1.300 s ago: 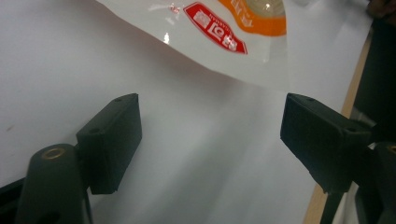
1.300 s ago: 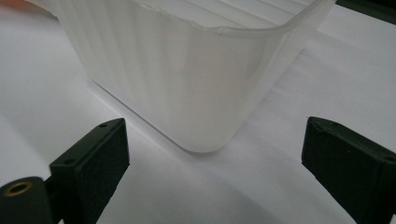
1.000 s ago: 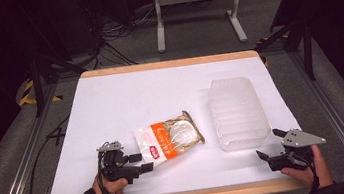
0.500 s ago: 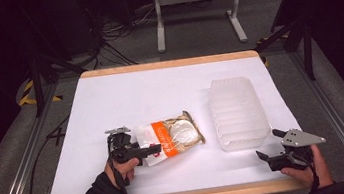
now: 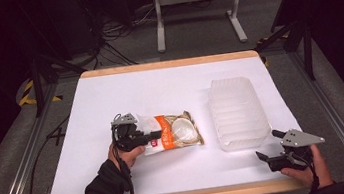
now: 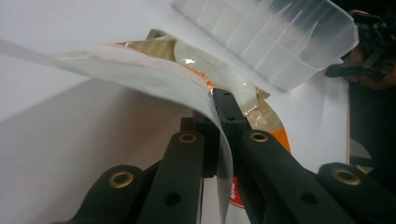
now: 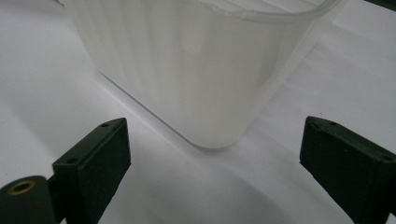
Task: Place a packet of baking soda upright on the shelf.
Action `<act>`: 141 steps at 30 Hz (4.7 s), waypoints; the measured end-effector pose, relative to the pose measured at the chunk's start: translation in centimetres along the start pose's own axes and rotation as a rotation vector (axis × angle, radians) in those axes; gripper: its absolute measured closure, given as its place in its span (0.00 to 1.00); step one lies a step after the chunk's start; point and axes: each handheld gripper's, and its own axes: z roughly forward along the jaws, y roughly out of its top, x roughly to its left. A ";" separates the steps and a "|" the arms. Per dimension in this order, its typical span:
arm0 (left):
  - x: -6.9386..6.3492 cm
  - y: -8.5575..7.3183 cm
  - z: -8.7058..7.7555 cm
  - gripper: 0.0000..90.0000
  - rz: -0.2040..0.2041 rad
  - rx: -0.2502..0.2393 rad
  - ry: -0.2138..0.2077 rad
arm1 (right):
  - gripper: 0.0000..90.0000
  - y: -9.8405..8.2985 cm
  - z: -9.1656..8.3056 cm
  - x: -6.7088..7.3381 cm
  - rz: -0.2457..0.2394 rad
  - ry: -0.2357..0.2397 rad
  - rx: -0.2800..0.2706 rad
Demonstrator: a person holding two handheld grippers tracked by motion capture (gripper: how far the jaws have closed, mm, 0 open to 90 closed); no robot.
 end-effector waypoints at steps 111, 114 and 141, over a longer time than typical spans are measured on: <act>-14.5 18.8 13.0 1.00 0.452 0.018 -0.032 | 0.11 -0.2 -0.2 -0.5 0.045 0.014 -0.022; -14.4 18.2 13.5 1.00 0.437 -0.006 -0.032 | 0.11 -0.2 -0.2 -0.4 0.043 0.013 -0.022; -14.1 16.1 14.5 1.00 0.476 0.041 -0.075 | 0.11 -0.2 -0.1 -0.3 0.034 0.014 -0.015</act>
